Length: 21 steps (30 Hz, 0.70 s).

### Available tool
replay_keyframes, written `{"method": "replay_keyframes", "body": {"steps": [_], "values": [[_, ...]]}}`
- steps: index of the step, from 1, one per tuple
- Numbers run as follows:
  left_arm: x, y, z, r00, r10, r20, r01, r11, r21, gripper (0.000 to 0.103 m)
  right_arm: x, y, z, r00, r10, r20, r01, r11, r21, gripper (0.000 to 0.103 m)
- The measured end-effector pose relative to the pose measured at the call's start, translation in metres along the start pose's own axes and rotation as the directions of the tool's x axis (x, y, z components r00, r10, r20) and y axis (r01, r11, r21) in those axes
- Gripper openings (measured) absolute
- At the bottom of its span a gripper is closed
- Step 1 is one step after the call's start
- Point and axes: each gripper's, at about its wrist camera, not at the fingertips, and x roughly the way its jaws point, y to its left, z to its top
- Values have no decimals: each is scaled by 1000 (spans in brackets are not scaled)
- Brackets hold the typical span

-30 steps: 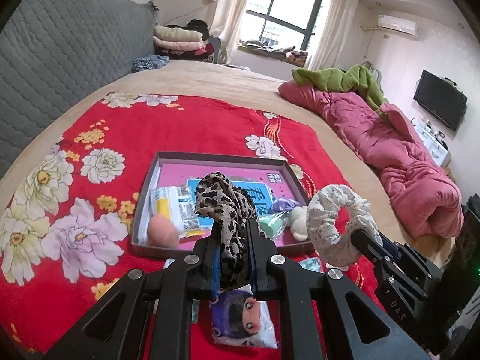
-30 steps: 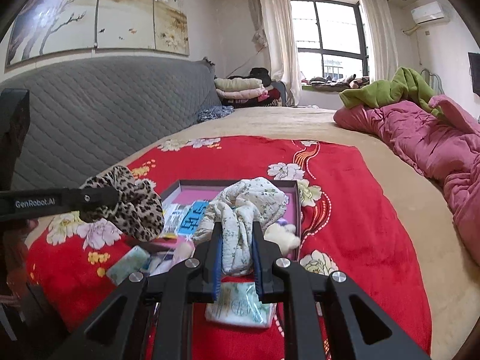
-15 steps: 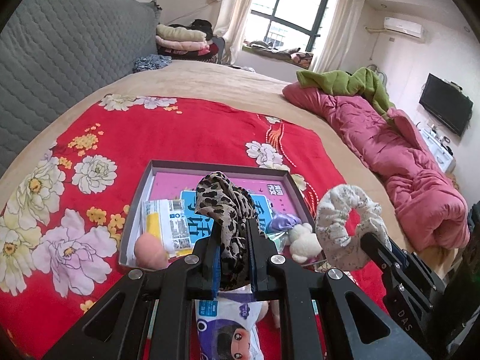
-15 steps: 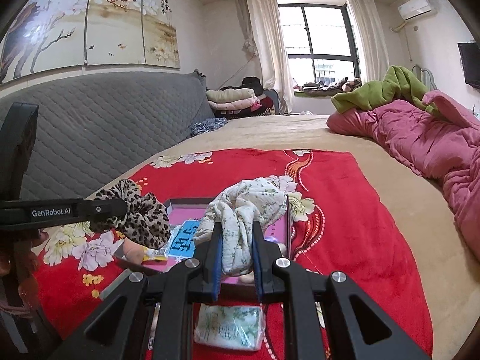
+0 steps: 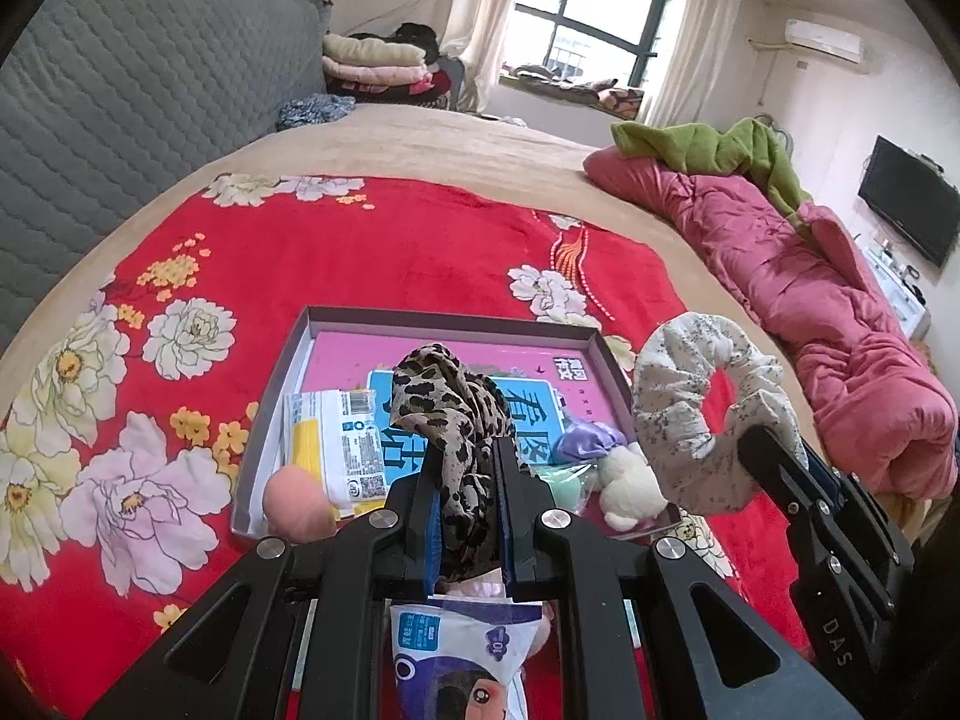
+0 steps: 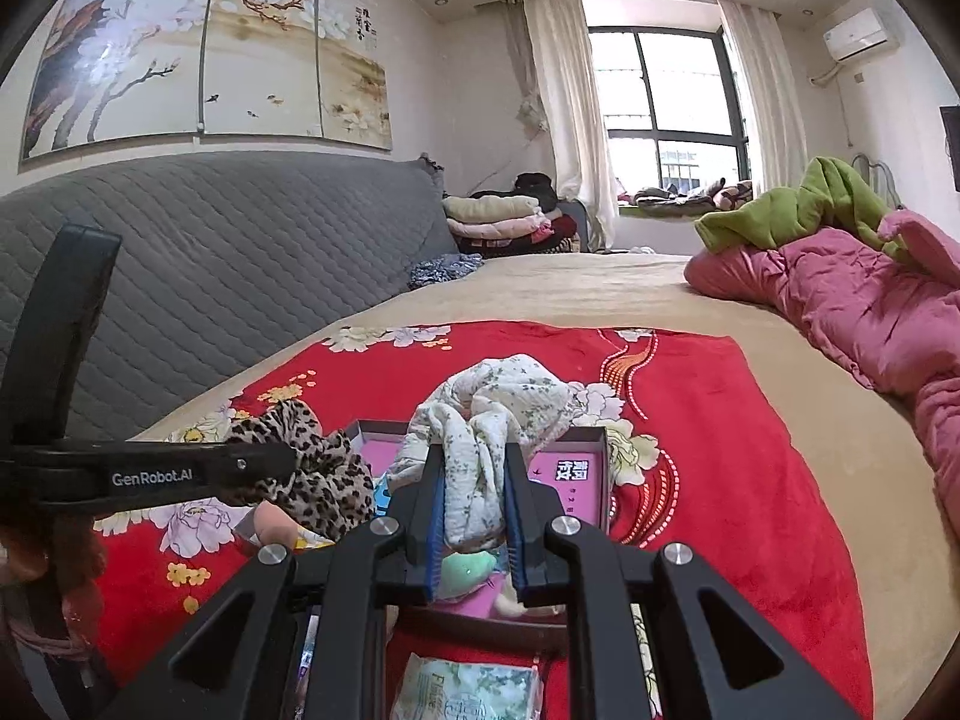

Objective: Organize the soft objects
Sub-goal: 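Lift both scrunchies and carry them over the box with both tools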

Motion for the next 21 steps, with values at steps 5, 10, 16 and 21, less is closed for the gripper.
{"method": "replay_keyframes", "body": {"steps": [5, 10, 16, 21], "values": [[3, 1, 2, 1000, 5, -3, -5, 1000, -2, 14, 6, -2, 2, 1000, 6, 2, -6, 1000, 1, 17], [9, 3, 3, 1000, 11, -12, -12, 1000, -3, 14, 10, -5, 2, 1000, 12, -4, -12, 1000, 11, 17], [21, 6, 1, 999, 23, -22, -23, 1000, 1, 14, 21, -8, 3, 1000, 4, -20, -3, 1000, 18, 17], [34, 12, 0, 999, 26, -38, -26, 1000, -16, 14, 35, -13, -4, 998, -9, -62, 10, 1000, 18, 17]]}}
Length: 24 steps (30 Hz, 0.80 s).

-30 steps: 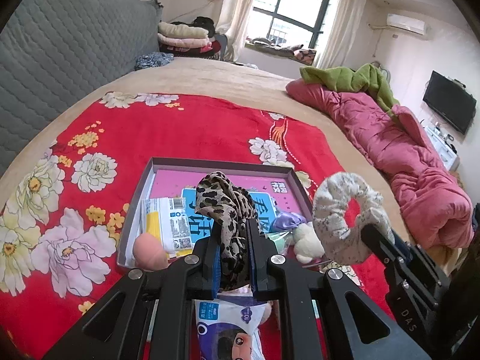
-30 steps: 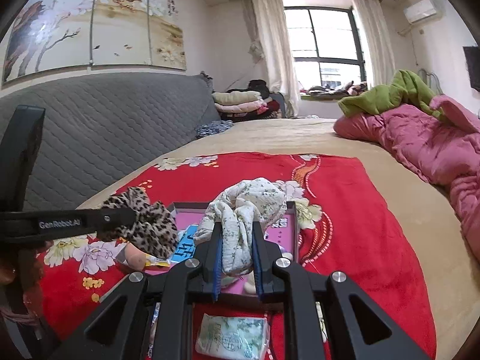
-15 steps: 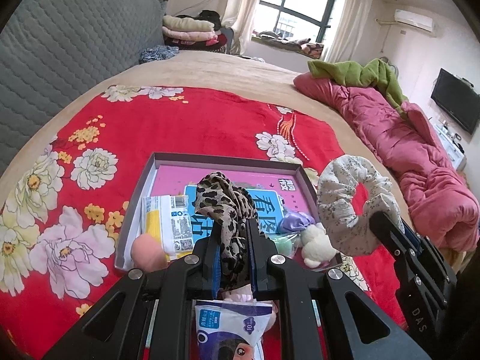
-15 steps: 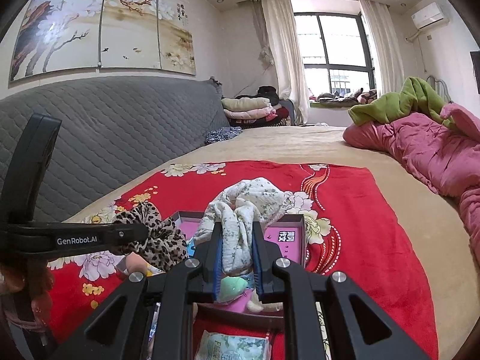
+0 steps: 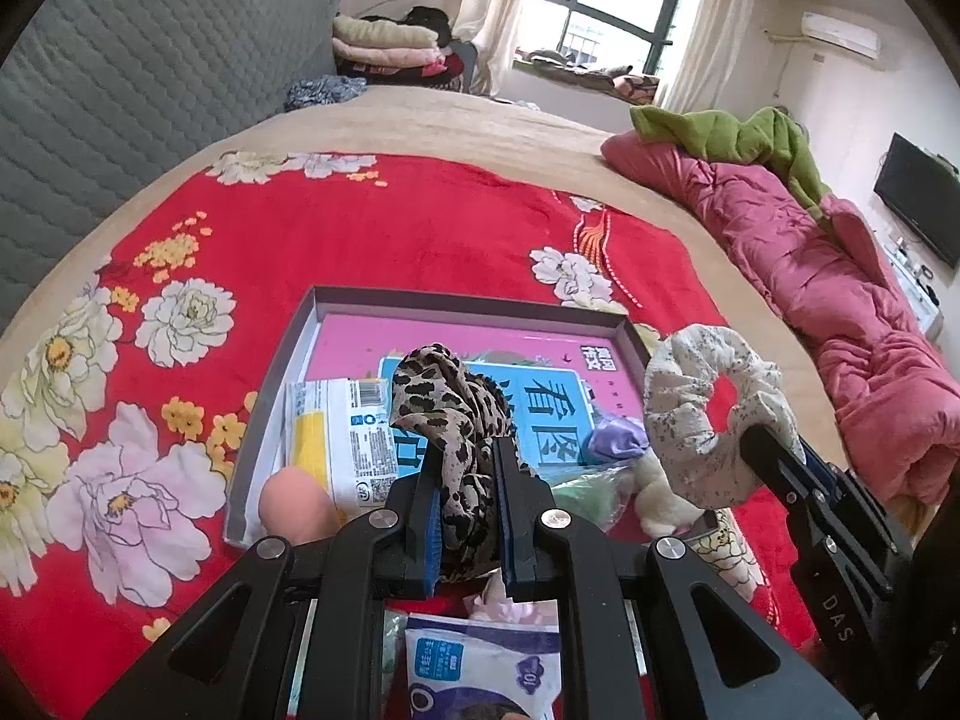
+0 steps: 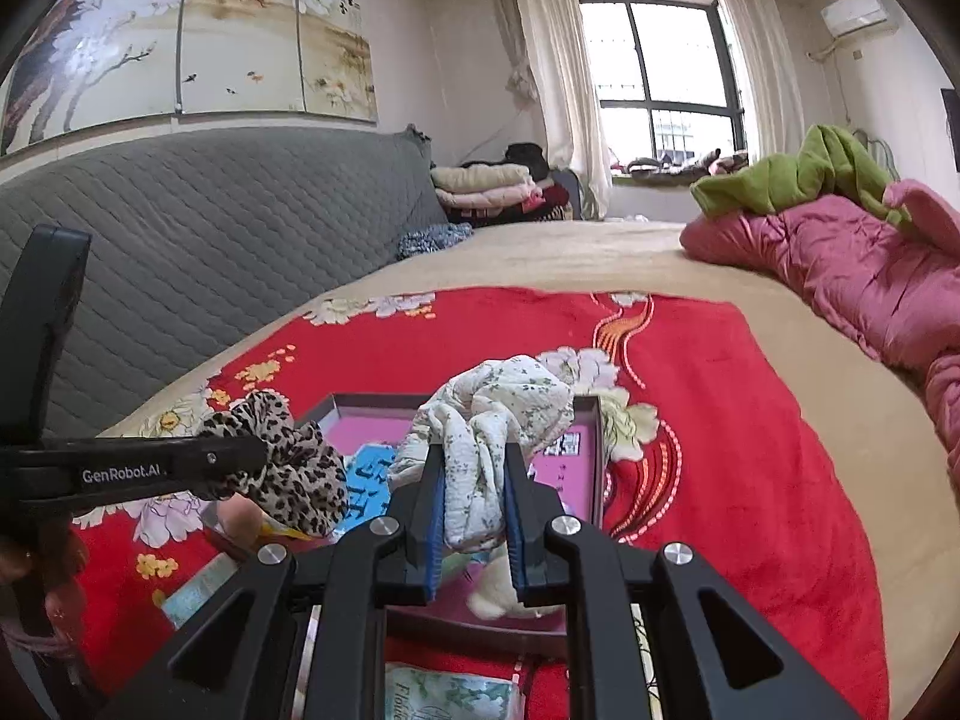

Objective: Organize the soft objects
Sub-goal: 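Lift both scrunchies and carry them over the box with both tools, then release the white scrunchie into the box with the right tool while the left tool releases the leopard scrunchie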

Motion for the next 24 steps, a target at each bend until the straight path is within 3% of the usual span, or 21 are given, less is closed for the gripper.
{"method": "replay_keyframes", "body": {"steps": [14, 24], "values": [[41, 8, -1, 998, -1, -57, 0, 1000, -23, 15, 31, -10, -20, 993, 43, -106, -38, 998, 50, 17], [54, 8, -6, 996, 6, -85, -7, 1000, -12, 15, 48, -7, -33, 983, -13, -181, 15, 1000, 11, 19]]}}
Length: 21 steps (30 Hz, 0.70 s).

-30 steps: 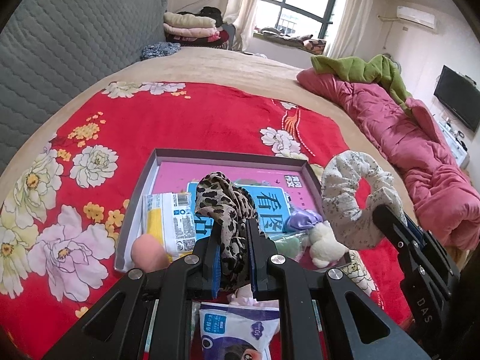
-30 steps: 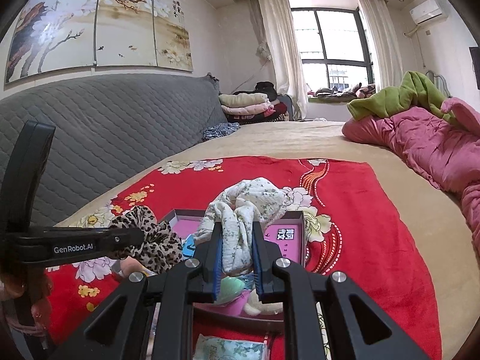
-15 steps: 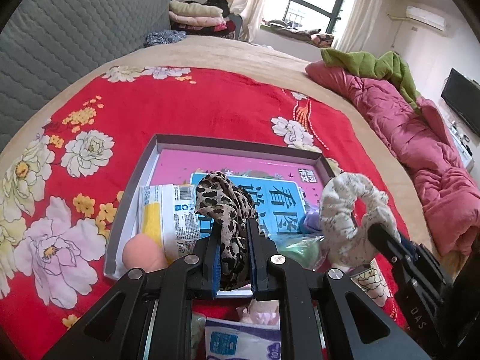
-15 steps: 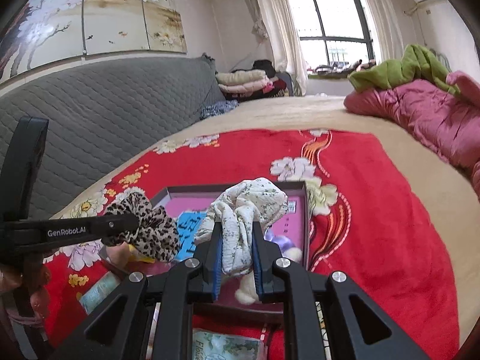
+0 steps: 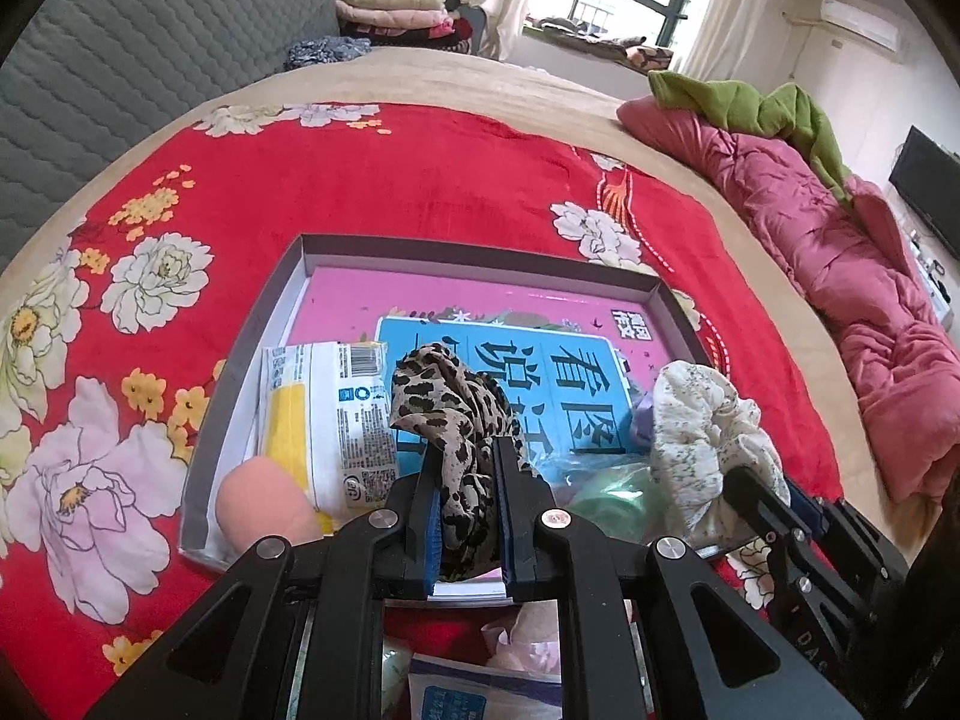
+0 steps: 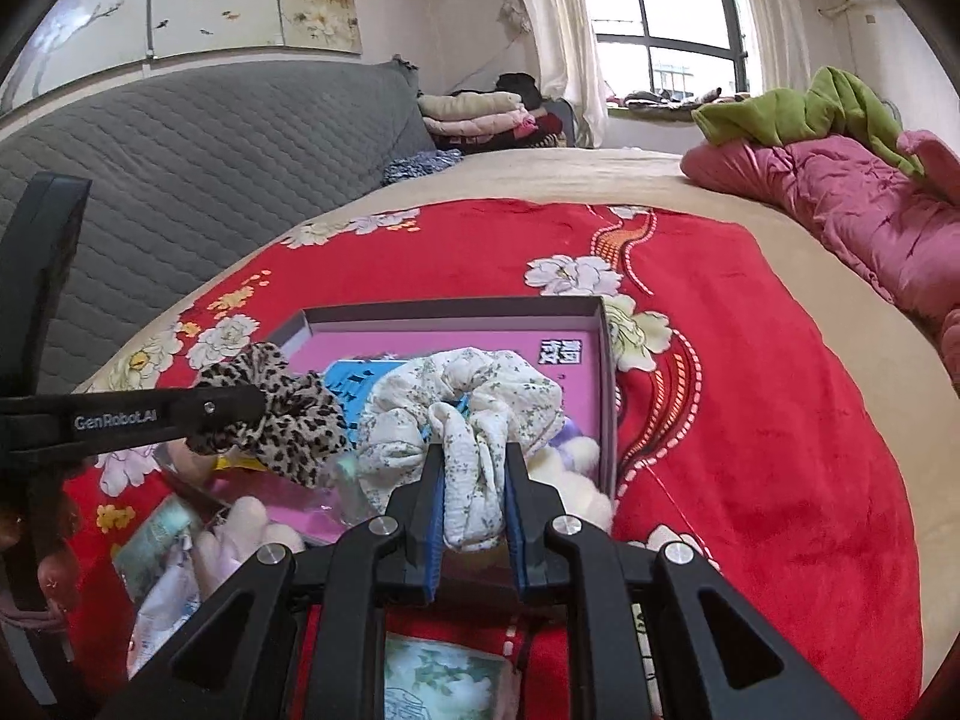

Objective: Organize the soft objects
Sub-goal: 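Release the white scrunchie into the box with the right tool while the left tool releases the leopard scrunchie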

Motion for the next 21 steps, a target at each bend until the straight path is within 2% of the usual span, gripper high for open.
{"method": "replay_keyframes", "body": {"steps": [13, 21], "values": [[10, 3, -8, 999, 19, -35, -19, 1000, 15, 15, 0, -10, -1, 1000, -13, -5, 13, 999, 34, 21], [13, 6, -12, 998, 39, -46, -38, 999, 22, 15, -4, -13, 0, 1000, -17, 11, 16, 999, 51, 33]]}}
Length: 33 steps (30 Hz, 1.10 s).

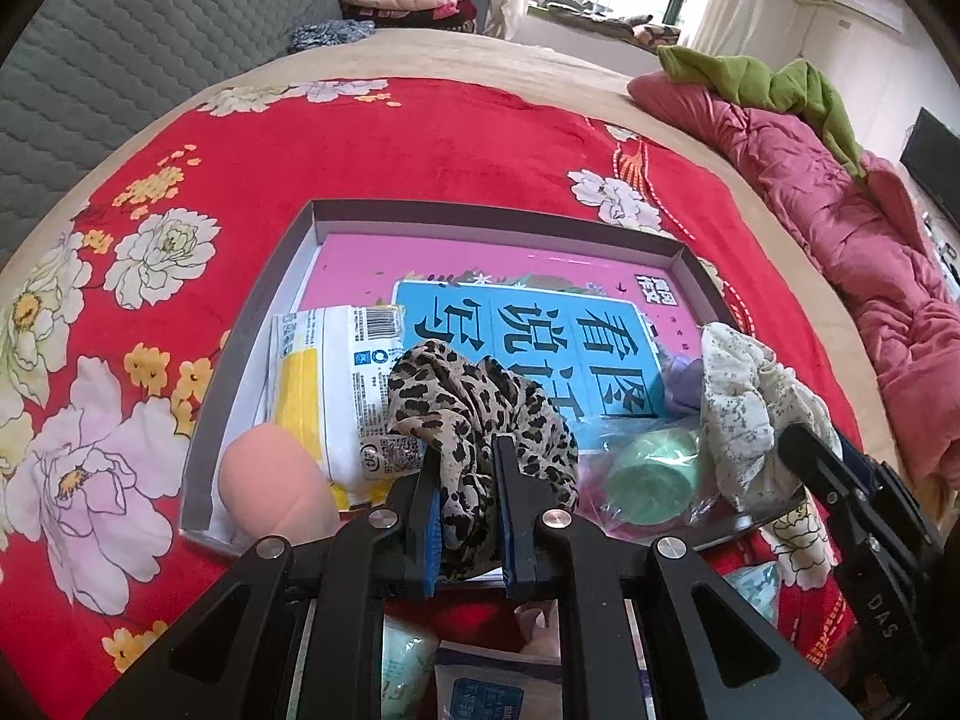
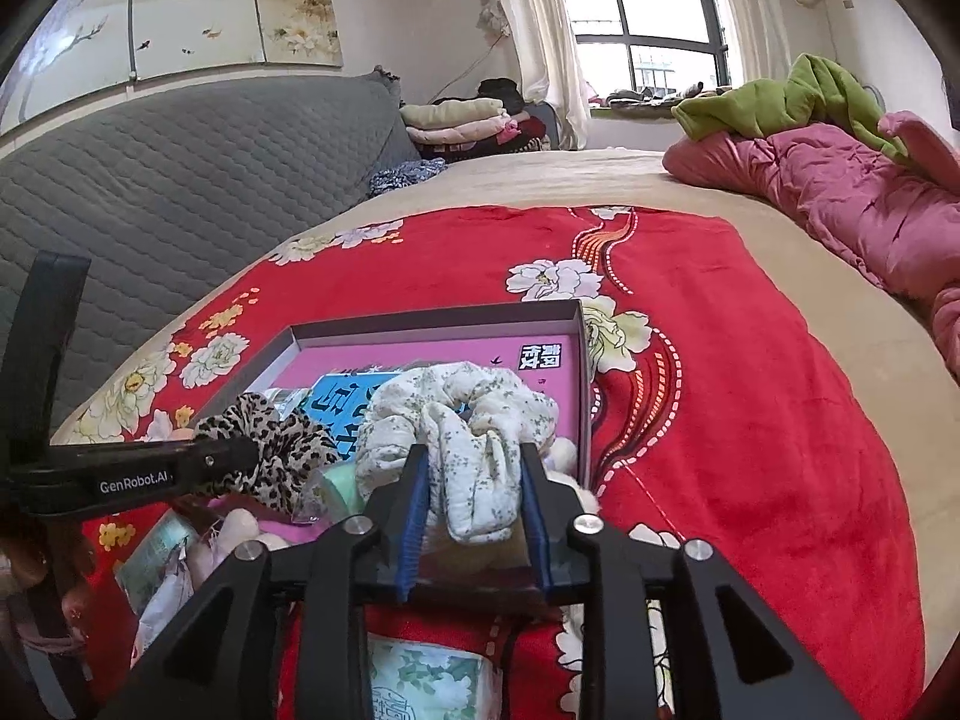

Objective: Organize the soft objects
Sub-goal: 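Release the white scrunchie into the box with the right tool while the left tool releases the leopard scrunchie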

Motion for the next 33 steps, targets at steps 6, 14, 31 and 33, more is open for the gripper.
{"method": "replay_keyframes", "body": {"steps": [6, 14, 31, 33], "values": [[1, 1, -1, 1000, 11, -10, -11, 1000, 6, 18, -3, -3, 1, 1000, 3, 13, -3, 1000, 12, 39], [0, 2, -3, 1000, 16, -20, -16, 1000, 9, 20, -9, -4, 2, 999, 13, 38, -14, 1000, 18, 42], [-11, 6, -2, 999, 47, -4, -47, 999, 5, 38, -14, -1, 4, 998, 24, 55, -25, 1000, 12, 43], [-12, 7, -2, 999, 50, -4, -50, 999, 4, 40, -14, -1, 4, 998, 25, 53, -26, 1000, 9, 43]]}}
